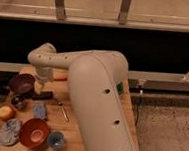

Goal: Place eraser in purple bowl

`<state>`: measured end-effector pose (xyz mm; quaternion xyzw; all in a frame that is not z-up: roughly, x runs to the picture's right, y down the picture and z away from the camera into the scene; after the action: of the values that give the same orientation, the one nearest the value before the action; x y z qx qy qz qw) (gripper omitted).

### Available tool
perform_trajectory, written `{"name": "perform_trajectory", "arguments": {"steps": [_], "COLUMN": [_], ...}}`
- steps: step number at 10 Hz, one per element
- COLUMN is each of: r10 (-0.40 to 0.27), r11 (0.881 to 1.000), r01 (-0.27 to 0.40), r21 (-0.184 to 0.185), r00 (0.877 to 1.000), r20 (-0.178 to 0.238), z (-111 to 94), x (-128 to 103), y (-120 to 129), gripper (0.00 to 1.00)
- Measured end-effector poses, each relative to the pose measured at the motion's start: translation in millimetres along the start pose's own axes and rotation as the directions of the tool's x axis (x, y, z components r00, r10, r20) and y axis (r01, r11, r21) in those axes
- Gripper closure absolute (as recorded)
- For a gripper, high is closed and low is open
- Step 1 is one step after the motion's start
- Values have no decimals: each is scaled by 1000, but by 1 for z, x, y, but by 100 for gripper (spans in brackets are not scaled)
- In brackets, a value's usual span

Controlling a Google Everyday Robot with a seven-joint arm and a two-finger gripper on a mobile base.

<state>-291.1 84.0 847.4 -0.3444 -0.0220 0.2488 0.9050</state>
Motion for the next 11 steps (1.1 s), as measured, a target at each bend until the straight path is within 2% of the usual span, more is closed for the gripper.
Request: {"name": "perform_trajectory", "arguments": {"steps": [3,6,9,11], "r10": [-10,-34,-42,-45], "r11": [998,995,991,988], "r01": [11,35,41,42], "r21": [-61,-91,-124,-151], "r00": [1000,999,999,999], "r20": [7,13,0,-22], "z": [15,28,45,61], "x": [-1,-11,-14,-14], "y": [5,12,9,11], "gripper": [38,38,38,38]}}
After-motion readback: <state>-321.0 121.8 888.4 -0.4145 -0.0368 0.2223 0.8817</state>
